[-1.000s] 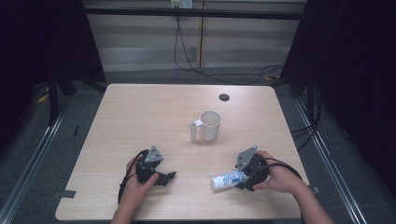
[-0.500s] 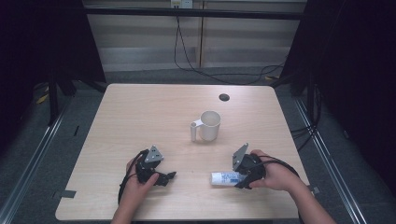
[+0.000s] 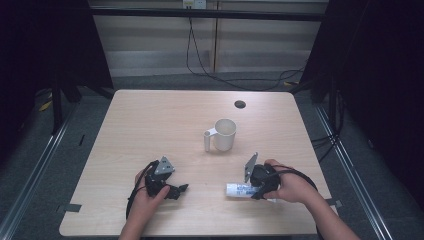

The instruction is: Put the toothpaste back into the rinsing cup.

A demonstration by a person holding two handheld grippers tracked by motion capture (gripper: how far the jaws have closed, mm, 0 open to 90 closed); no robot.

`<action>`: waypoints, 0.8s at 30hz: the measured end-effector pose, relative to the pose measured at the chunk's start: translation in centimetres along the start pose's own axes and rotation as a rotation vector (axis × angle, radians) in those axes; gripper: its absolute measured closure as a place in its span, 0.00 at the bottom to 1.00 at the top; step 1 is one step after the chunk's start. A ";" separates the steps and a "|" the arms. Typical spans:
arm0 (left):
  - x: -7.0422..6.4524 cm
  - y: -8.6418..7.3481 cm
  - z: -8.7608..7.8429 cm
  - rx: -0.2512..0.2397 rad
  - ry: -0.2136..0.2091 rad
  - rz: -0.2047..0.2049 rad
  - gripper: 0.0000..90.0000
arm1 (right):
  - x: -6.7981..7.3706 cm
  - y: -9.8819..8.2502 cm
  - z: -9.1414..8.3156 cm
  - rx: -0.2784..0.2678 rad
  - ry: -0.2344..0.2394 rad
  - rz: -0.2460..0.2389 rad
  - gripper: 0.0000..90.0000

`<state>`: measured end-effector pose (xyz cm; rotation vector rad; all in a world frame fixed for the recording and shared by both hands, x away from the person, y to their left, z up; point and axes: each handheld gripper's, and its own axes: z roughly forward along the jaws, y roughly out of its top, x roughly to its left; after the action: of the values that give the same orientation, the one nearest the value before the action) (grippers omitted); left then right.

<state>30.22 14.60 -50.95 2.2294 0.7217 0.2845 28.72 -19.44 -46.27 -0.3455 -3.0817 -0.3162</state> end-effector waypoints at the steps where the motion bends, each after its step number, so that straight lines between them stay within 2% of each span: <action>1: 0.0 0.0 0.0 0.000 0.000 -0.001 0.16 | 0.0 0.0 -0.1 -0.006 0.005 0.009 0.73; 5: 0.0 0.0 0.0 0.001 -0.001 0.001 0.16 | 0.1 -0.2 -0.2 -0.006 0.013 0.030 0.75; 6: 0.0 0.0 0.0 0.000 0.000 0.001 0.16 | 0.2 -0.1 -0.3 -0.004 0.014 0.010 0.76; 9: 0.0 0.0 0.0 0.002 -0.002 0.001 0.16 | 0.4 -0.1 -0.4 0.008 0.012 -0.007 0.76; 12: 0.0 0.0 0.0 0.002 0.000 0.001 0.16 | 0.5 -0.3 -0.7 0.008 -0.014 -0.002 0.76; 16: 0.0 0.0 -0.1 0.004 0.003 0.003 0.16 | 0.4 -0.4 -1.1 -0.016 -0.014 -0.016 0.76; 19: 0.1 0.0 -0.2 0.004 0.015 -0.001 0.20 | 0.4 -0.2 -1.4 -0.005 -0.027 -0.006 0.76; 20: 0.1 0.0 -0.2 -0.001 0.017 -0.008 0.21 | 0.3 -0.1 -1.5 -0.011 -0.037 -0.030 0.76; 22: 0.1 0.0 -0.2 -0.003 0.017 -0.015 0.23 | 0.3 0.0 -1.7 0.001 -0.036 -0.029 0.76; 24: 0.3 0.1 -0.2 0.003 0.012 -0.005 0.23 | 0.3 0.1 -1.9 0.000 -0.041 -0.042 0.76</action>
<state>30.36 14.84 -50.77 2.2300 0.7338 0.2946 28.50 -19.64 -44.39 -0.2914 -3.1331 -0.3146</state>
